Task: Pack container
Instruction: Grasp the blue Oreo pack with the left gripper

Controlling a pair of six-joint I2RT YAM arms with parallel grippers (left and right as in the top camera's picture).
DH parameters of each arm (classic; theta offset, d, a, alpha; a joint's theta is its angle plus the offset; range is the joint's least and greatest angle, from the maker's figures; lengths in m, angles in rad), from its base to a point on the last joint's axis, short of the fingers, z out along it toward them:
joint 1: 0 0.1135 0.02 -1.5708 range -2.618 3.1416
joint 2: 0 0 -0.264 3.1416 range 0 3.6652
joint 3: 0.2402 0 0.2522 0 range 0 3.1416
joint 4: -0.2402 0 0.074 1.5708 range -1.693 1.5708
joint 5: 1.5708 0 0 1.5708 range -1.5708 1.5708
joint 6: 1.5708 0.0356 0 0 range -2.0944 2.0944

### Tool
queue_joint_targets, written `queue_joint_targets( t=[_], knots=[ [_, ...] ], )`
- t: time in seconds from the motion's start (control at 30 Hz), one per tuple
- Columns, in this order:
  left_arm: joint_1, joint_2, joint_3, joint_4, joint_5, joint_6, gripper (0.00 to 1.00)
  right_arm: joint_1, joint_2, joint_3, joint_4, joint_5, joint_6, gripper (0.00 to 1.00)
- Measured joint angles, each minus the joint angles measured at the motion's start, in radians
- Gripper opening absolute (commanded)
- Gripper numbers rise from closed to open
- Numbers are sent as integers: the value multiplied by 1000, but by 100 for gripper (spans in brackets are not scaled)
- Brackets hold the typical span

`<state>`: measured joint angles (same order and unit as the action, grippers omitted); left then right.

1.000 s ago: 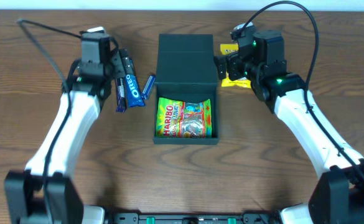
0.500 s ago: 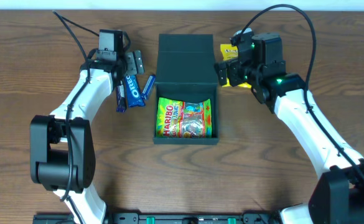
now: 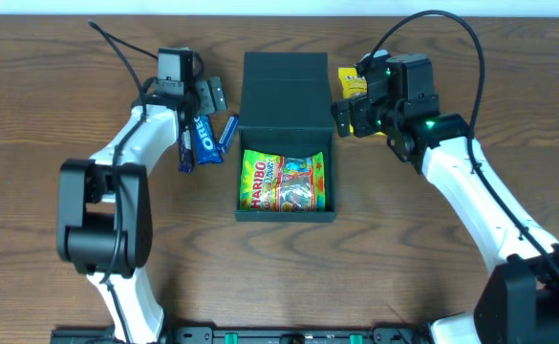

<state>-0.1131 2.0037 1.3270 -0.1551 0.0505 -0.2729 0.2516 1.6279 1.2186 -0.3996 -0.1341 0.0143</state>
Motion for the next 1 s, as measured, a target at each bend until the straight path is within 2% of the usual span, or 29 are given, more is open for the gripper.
queue_joint_targets(
  t=[0.3,0.5,0.57,0.67,0.77,0.93,1.0],
  knots=[
    [0,56,0,61,2,-26,75,0,0,0,-1,0,0,99],
    [0,103,0,64,-2,-28,68,0,0,0,-3,0,0,99],
    [0,106,1,68,-15,-29,61,0,0,0,-4,0,1,99],
    [0,106,2,56,-50,-28,41,0,0,0,-6,0,1,99],
    [0,106,2,55,-63,-35,33,0,0,0,-7,0,1,99],
    [0,106,3,55,-69,-42,27,0,0,0,-7,2,1,99],
    [0,106,3,55,-71,-42,21,0,0,0,-7,19,1,99]
  ],
)
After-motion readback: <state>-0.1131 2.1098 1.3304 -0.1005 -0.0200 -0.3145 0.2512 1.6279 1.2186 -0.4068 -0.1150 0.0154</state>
